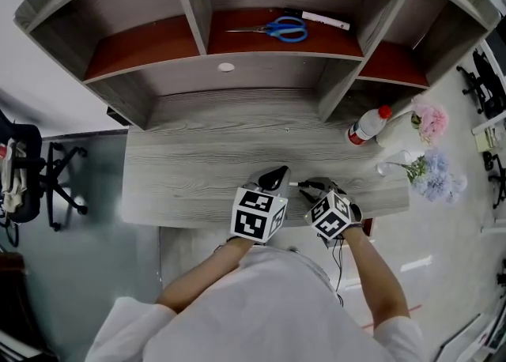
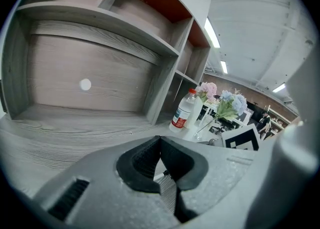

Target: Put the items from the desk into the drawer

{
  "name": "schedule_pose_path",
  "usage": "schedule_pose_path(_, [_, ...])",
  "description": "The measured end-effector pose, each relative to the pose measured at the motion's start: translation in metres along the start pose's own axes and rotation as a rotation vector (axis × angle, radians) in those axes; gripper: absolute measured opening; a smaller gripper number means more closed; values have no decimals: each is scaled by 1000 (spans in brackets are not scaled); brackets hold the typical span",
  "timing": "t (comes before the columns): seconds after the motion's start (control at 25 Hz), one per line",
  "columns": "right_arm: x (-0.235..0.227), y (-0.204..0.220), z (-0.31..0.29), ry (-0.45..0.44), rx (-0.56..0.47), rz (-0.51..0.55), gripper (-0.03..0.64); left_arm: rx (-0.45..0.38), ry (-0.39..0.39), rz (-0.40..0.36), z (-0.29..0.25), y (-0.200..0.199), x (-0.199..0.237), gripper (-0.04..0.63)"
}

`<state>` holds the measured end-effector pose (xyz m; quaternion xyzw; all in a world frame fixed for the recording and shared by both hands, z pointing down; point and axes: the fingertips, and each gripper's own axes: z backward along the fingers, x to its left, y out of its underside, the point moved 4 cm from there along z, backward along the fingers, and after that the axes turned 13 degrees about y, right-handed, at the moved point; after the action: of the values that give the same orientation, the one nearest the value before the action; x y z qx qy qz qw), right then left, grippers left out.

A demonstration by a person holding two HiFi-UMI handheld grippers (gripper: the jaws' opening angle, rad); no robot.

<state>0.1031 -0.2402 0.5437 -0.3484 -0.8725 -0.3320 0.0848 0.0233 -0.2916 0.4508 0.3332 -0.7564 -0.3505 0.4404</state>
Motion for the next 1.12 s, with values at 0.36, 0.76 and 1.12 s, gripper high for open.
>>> schedule_pose_path(0.36, [-5,3,-16,-113,30,114,95,-16,-22,13,7,-3,13,3])
schedule_pose_path(0.76, [0,6,-18,-232,44,95,48,-19,-26,16,12,-3,15,3])
schedule_pose_path(1.12, [-4,10,-2,-167,20,-70,48,-11,-4,4,13,-1,4,3])
